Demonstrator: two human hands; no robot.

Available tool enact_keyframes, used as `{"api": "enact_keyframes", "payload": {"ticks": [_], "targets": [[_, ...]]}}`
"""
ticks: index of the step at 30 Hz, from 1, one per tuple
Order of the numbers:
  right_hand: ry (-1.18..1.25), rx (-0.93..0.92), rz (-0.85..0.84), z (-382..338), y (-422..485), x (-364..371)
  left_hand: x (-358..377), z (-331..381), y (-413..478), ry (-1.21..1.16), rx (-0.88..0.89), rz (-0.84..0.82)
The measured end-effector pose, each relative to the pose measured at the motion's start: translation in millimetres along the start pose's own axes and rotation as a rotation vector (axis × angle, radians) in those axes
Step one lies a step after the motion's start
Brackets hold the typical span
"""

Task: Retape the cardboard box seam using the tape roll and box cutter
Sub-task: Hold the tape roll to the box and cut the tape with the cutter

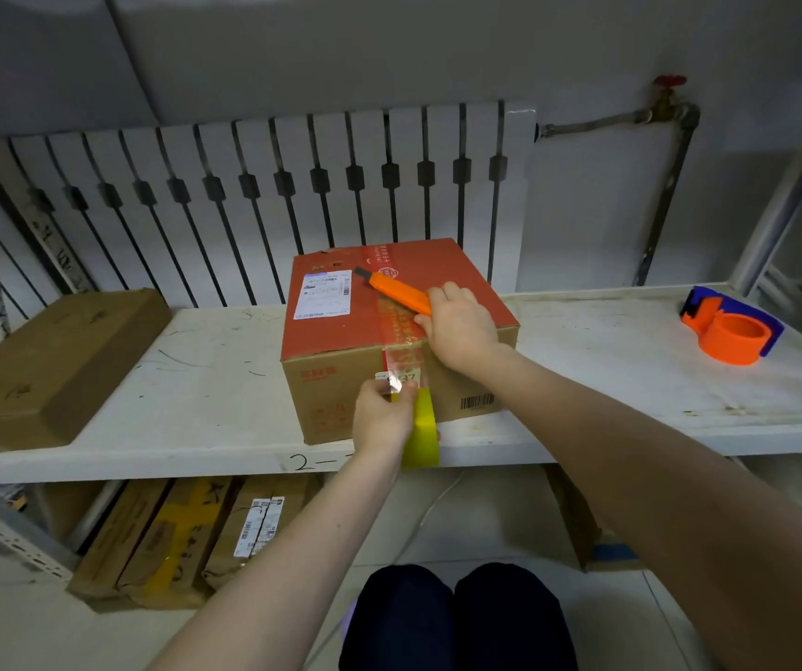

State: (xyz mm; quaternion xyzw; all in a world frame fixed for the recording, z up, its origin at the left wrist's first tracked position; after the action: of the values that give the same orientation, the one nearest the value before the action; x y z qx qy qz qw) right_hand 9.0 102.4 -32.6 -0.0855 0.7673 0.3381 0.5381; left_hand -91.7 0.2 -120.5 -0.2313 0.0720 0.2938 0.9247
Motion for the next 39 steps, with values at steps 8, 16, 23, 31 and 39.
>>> {"api": "enact_keyframes", "payload": {"ticks": [8,16,23,31,39], "targets": [[-0.088,-0.029,-0.025,3.0,-3.1,-3.0,-6.5,11.5,16.1,0.153,0.055,-0.01],[-0.118,0.009,-0.045,-8.2,-1.0,-6.5,-24.9,18.4,37.6,0.152,0.069,-0.078],[0.238,0.055,0.056,12.4,-9.4,-14.6,-30.9,8.5,27.9,-0.022,-0.038,-0.072],[0.049,-0.13,0.028,2.4,-19.8,-14.4,-27.6,6.8,8.5,-0.15,-0.076,-0.079],[0.12,-0.085,-0.069,-2.5,-18.0,-22.7,-30.6,9.2,4.5,-0.126,-0.112,-0.034]]}}
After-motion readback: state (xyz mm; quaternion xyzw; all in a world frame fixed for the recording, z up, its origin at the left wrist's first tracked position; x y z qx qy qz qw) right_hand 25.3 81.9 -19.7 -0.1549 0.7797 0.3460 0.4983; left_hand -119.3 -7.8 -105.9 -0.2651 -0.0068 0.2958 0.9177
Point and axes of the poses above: each hand's wrist, its own y-axis towards the middle knuckle, its own x-axis out of the palm, z = x × y, the point moved 7 cm from there along y, towards the middle knuckle, and after that the axes turned 13 degrees about -x, right-handed, at the moved point
